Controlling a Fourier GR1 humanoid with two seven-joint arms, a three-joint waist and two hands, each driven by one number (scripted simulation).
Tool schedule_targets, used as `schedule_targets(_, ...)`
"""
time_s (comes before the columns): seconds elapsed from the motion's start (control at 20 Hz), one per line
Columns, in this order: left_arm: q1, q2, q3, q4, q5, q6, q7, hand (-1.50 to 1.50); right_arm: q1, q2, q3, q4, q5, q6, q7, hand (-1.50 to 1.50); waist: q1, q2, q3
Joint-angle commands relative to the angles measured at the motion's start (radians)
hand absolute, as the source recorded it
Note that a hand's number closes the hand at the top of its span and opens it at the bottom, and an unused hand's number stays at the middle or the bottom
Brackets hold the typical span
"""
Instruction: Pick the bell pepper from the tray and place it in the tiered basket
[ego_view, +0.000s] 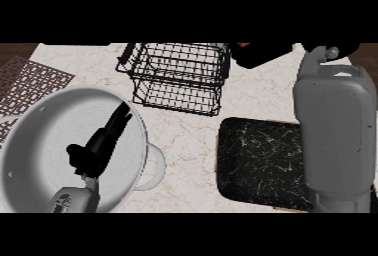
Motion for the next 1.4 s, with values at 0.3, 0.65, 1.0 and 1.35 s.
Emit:
schedule_targets(0.3, -0.027, -0.008, -0.003, 0.025, -0.007, -0.007, 0.005, 0.00, -0.359, 0.039, -0.018, 0.519, 0.005, -0.185, -0.001, 1.50, 0.015, 0.008, -0.002)
schedule_targets(0.65, -0.017, -0.012, -0.024, 0.048, -0.016, -0.032, -0.026, 0.00, -0.482, 0.039, 0.007, 0.842, -0.051, -0.364, -0.070, 1.50, 0.051, 0.018, -0.003)
schedule_targets(1.0, -0.023, -0.019, -0.029, 0.027, -0.023, -0.025, -0.015, 0.00, -0.545, 0.039, 0.009, 1.067, -0.123, -0.485, -0.189, 1.50, 0.067, 0.023, -0.003)
schedule_targets(1.35, -0.028, -0.036, -0.045, -0.002, -0.022, -0.026, 0.002, 0.00, -0.583, 0.039, -0.041, 1.182, -0.286, -0.533, -0.258, 1.50, 0.082, 0.024, -0.003)
